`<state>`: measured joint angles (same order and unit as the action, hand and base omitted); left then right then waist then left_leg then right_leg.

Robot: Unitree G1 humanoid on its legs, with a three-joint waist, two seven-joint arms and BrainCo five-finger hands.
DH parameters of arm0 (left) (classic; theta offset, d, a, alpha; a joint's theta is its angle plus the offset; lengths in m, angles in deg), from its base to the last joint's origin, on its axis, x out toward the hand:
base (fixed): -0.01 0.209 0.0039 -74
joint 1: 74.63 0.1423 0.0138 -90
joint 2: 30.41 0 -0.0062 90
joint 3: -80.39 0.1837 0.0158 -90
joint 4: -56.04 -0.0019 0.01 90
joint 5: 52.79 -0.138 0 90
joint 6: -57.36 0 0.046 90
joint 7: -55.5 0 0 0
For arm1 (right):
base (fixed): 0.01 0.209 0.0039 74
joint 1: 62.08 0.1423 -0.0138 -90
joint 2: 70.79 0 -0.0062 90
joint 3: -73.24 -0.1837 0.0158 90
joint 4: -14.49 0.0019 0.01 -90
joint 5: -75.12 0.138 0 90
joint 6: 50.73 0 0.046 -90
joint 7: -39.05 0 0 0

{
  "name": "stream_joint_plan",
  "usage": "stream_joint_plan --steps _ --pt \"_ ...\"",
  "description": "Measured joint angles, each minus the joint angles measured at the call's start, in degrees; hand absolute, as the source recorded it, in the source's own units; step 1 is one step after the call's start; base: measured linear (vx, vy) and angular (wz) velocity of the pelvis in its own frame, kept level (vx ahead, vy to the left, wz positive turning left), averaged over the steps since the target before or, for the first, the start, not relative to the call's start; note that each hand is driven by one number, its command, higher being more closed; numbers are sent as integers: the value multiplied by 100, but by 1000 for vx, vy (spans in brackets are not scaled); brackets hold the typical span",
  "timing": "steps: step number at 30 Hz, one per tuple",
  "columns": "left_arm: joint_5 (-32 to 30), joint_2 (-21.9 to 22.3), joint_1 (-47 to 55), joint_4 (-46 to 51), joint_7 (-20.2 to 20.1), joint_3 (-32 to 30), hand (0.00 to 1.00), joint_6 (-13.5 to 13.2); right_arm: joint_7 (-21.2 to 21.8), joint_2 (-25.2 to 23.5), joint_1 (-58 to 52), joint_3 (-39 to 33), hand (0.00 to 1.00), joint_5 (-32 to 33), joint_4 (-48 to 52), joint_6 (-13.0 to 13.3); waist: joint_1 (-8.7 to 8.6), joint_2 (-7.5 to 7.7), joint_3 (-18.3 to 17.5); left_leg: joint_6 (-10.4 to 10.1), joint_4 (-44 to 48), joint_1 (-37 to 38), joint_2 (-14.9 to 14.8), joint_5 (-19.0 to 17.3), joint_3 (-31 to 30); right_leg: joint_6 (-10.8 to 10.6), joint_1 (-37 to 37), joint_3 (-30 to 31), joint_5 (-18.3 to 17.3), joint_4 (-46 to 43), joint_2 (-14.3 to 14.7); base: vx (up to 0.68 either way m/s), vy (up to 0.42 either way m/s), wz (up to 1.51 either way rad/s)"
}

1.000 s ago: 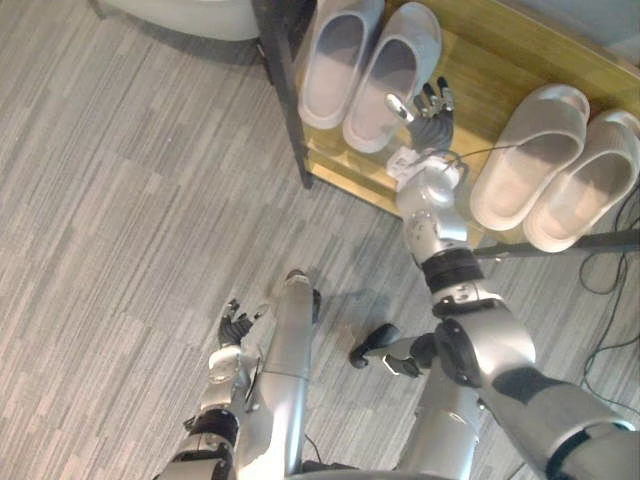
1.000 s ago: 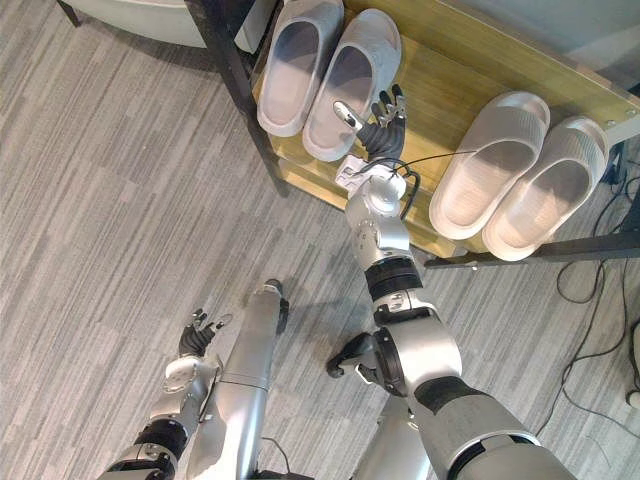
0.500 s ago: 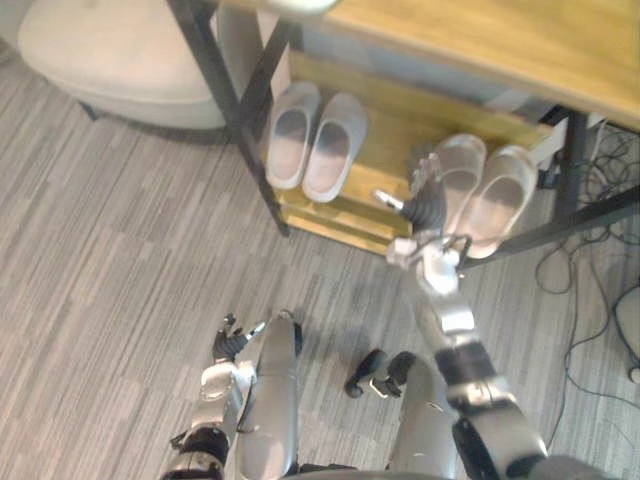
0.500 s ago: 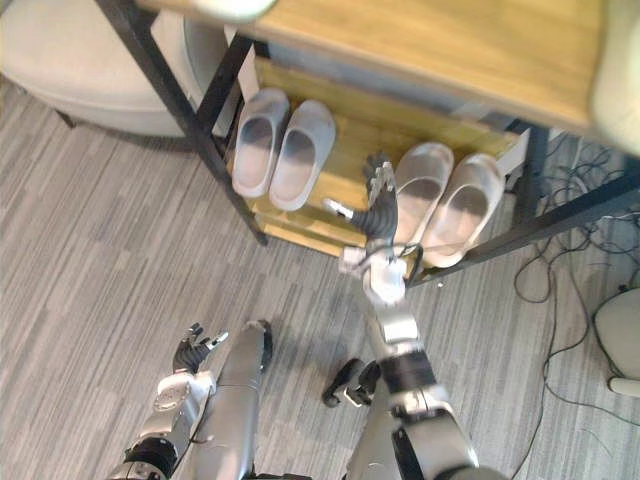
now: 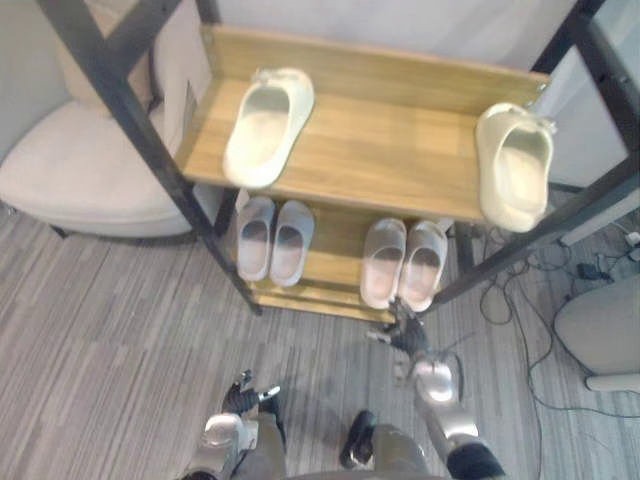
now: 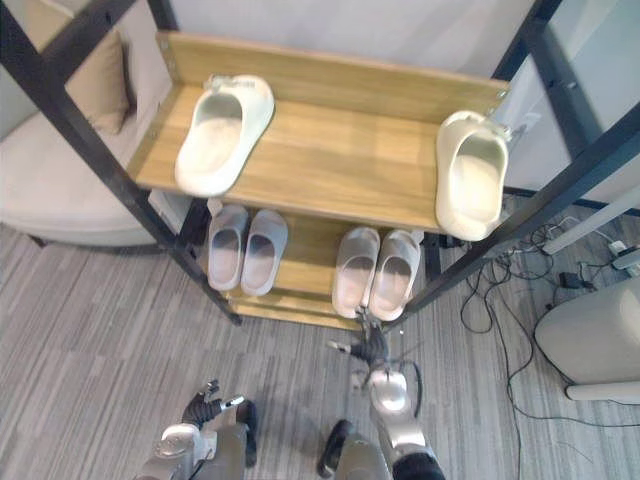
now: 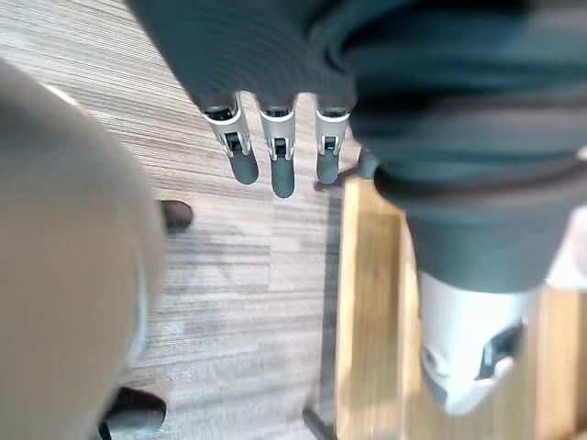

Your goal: Organize the slippers on the shoe rack

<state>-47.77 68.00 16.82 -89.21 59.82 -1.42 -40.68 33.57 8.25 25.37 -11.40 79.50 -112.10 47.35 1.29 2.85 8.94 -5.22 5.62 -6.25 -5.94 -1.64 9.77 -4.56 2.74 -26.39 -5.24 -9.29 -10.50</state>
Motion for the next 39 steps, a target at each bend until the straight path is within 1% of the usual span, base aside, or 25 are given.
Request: stream_joint_plan --steps 3,5,7,9,11,13,17,18,20,21,23,24,25,27,29,31,32,34,36,39 --pt "-95 18 49 -7 -10 18 0 2 56 8 -74 -157 0 -216 -750 -84 -94 -68 -74 2 -356 344 48 123 67 -30 -326 36 215 449 110 33 -2 -10" --pt "-173 46 68 -21 -13 22 0 3 59 1 -142 -300 0 -402 -1139 -127 -95 -129 -129 2 -483 544 64 133 77 -33 -539 71 315 671 172 8 5 -5" --pt "-275 59 100 -48 -14 57 0 3 65 0 -214 -350 0 -446 -1429 -187 -103 -171 -167 2 -573 685 88 174 74 -35 -682 80 376 802 205 -21 8 -4" --pt "-278 73 134 -54 -16 87 0 3 75 -3 -270 -401 0 -445 -1580 -204 -103 -200 -203 10 -689 761 90 221 71 -35 -692 104 404 863 232 -61 3 -5" --pt "-281 123 167 -59 -16 208 0 7 72 -20 -319 -591 0 -438 -1751 -216 -105 -243 -237 32 -910 870 97 354 68 -10 -697 135 455 904 262 -58 3 -4" --pt "-360 159 155 -55 -17 268 0 5 72 -26 -294 -724 0 -434 -1859 -219 -110 -246 -240 44 -1000 956 112 418 58 -10 -804 126 501 1005 277 -47 3 2" --pt "-393 167 159 85 -24 796 0 4 65 -37 -323 -755 0 -428 -1906 -221 -118 -240 -303 75 -1147 1134 168 462 48 -67 -946 134 536 1158 264 -58 27 0" --pt "-433 156 157 371 -78 1125 0 6 60 -59 -322 -767 0 -419 -1909 -220 -118 -222 -299 83 -1148 1116 191 466 29 -64 -945 139 544 1176 248 -48 28 5" --pt "-463 160 162 687 -114 1384 0 4 58 -72 -327 -814 0 -414 -1915 -221 -119 -210 -306 79 -1150 1111 214 461 -4 -64 -955 142 544 1175 234 -30 22 11" --pt "-477 161 164 1108 -135 1624 0 3 54 -85 -338 -883 0 -389 -1919 -221 -123 -207 -308 67 -1154 1112 239 449 -60 -66 -986 140 541 1187 226 -14 17 17" --pt "-460 165 163 1813 -219 1885 0 -13 47 -99 -339 -950 0 -366 -1941 -221 -123 -210 -310 69 -1157 1108 260 447 -113 -69 -1010 136 538 1199 219 -3 10 13" --pt "-442 164 162 1983 -231 1934 0 -17 47 -100 -339 -953 0 -363 -1941 -221 -123 -212 -311 70 -1158 1106 262 446 -115 -69 -1010 136 538 1201 219 8 4 4" --pt "-373 158 160 2499 -238 2078 0 -31 43 -99 -341 -956 0 -326 -1941 -221 -124 -220 -319 70 -1157 1090 265 446 -120 -68 -1007 135 538 1204 222 20 -3 3" --pt "-327 156 147 3041 -259 2230 0 -52 38 -96 -348 -959 0 -321 -1941 -220 -127 -244 -360 97 -1153 1047 266 465 -145 -67 -987 131 539 1214 233 44 -14 4" --pt "-239 162 135 3839 -353 2367 0 -112 39 -85 -370 -954 0 -320 -1941 -218 -130 -285 -419 113 -1152 1044 267 476 -152 -49 -996 130 574 1241 246 56 -13 2" --pt "-174 160 61 4179 -350 2433 0 -179 43 -78 -377 -939 0 -321 -1941 -216 -129 -309 -440 111 -1152 1052 267 474 -166 -58 -1011 128 579 1255 254 46 -12 1" --pt "-65 165 -99 4416 -347 2445 0 -244 53 -65 -375 -902 0 -323 -1941 -213 -130 -323 -449 111 -1152 1051 264 474 -189 -56 -1017 126 579 1269 264 50 -20 0" --pt "-21 156 -347 4622 -330 2414 0 -286 58 -40 -372 -840 0 -324 -1939 -209 -134 -330 -454 111 -1152 1056 261 474 -235 -53 -1027 126 580 1281 271 19 -8 0" --pt "-19 150 -683 4930 -270 2254 0 -302 73 -2 -361 -723 0 -326 -1922 -205 -155 -328 -456 104 -1154 1076 262 468 -243 -48 -1051 127 580 1296 272 0 0 0" --pt "-19 93 -1026 5255 -50 1840 0 -364 93 2 -360 -687 0 -327 -1910 -202 -191 -318 -472 99 -1156 1130 263 444 -221 -21 -1107 149 600 1352 281 -4 3 -5"
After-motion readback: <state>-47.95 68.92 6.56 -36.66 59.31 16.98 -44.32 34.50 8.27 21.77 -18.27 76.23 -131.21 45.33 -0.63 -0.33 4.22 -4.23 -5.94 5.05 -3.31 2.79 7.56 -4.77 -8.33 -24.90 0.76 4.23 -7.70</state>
